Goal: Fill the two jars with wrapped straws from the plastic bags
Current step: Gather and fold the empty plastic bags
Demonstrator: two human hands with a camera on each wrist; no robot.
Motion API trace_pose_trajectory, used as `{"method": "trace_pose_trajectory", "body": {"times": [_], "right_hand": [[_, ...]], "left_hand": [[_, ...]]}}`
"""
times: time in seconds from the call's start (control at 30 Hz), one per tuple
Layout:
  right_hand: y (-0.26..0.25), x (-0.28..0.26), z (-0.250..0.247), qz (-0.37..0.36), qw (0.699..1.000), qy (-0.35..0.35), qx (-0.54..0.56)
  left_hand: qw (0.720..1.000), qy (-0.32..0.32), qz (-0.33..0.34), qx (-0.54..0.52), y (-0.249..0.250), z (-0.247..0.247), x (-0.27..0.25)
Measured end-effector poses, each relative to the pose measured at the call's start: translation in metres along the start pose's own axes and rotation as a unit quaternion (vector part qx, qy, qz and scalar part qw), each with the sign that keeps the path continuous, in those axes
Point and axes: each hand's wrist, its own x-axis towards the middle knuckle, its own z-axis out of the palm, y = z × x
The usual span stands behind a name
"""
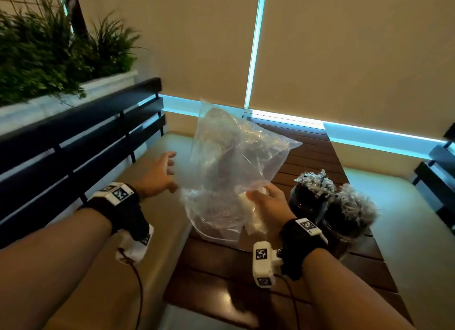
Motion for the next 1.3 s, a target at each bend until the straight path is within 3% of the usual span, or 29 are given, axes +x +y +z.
{"method": "trace_pose_trajectory", "body": {"times": [0.07,0.13,0.17,0.23,0.3,0.33,0.43,0.5,0.57,0.63,0.7,0.77,0.8,0.93,1.0,1.07,1.1,1.13,1.2,1.3], "right_hand": [[-0.001,-0.004,-0.010,-0.019,0.999,-0.003,-0.047],[-0.004,-0.010,-0.016,-0.028,0.995,-0.003,-0.095],[-0.006,-0.012,-0.018,-0.026,0.994,0.000,-0.108],[-0.007,-0.013,-0.017,-0.019,0.992,0.010,-0.124],[-0.005,-0.014,-0.014,-0.017,0.989,0.016,-0.146],[-0.005,-0.014,-0.013,-0.025,0.984,0.021,-0.176],[-0.016,-0.028,-0.007,-0.077,0.944,0.098,-0.305],[-0.030,-0.044,0.001,-0.157,0.923,0.157,-0.314],[-0.043,-0.059,0.011,-0.248,0.884,0.177,-0.353],[-0.053,-0.066,0.017,-0.315,0.808,0.154,-0.473],[-0.054,-0.068,0.017,-0.303,0.735,0.088,-0.600],[-0.044,-0.069,0.013,-0.260,0.696,0.039,-0.668],[-0.035,-0.071,0.009,-0.244,0.687,0.026,-0.684],[0.023,-0.084,-0.006,-0.178,0.668,-0.057,-0.720],[0.058,-0.095,-0.014,-0.099,0.687,-0.106,-0.712],[0.087,-0.105,-0.018,-0.029,0.701,-0.145,-0.698],[0.096,-0.106,-0.020,-0.007,0.706,-0.152,-0.691],[0.102,-0.105,-0.020,0.013,0.715,-0.149,-0.683],[0.105,-0.094,-0.020,0.052,0.728,-0.139,-0.669],[0.105,-0.073,-0.020,0.120,0.724,-0.154,-0.662]], "left_hand": [[0.997,0.064,0.043,-0.016,0.018,-0.022,-0.002],[0.988,0.084,0.118,0.045,0.046,-0.038,-0.009],[0.980,0.066,0.158,0.099,0.061,-0.041,-0.011],[0.950,-0.037,0.213,0.225,0.093,-0.038,-0.018],[0.907,-0.144,0.206,0.338,0.118,-0.025,-0.023],[0.883,-0.156,0.198,0.396,0.125,-0.017,-0.025],[0.825,-0.019,0.253,0.505,0.133,0.000,-0.026],[0.802,0.059,0.272,0.529,0.128,0.008,-0.027],[0.800,0.078,0.281,0.524,0.118,0.021,-0.029],[0.807,0.088,0.277,0.514,0.104,0.038,-0.034],[0.821,0.100,0.285,0.484,0.090,0.057,-0.039],[0.827,0.099,0.297,0.466,0.076,0.077,-0.046],[0.816,0.108,0.323,0.468,0.066,0.088,-0.050],[0.781,0.013,0.387,0.489,0.004,0.143,-0.065],[0.789,-0.103,0.349,0.495,-0.023,0.161,-0.075],[0.771,-0.239,0.307,0.504,-0.040,0.176,-0.086],[0.770,-0.274,0.289,0.499,-0.041,0.180,-0.091],[0.784,-0.286,0.270,0.481,-0.039,0.183,-0.094],[0.840,-0.286,0.207,0.413,-0.039,0.187,-0.088],[0.902,-0.268,0.124,0.314,-0.046,0.191,-0.069]]}}
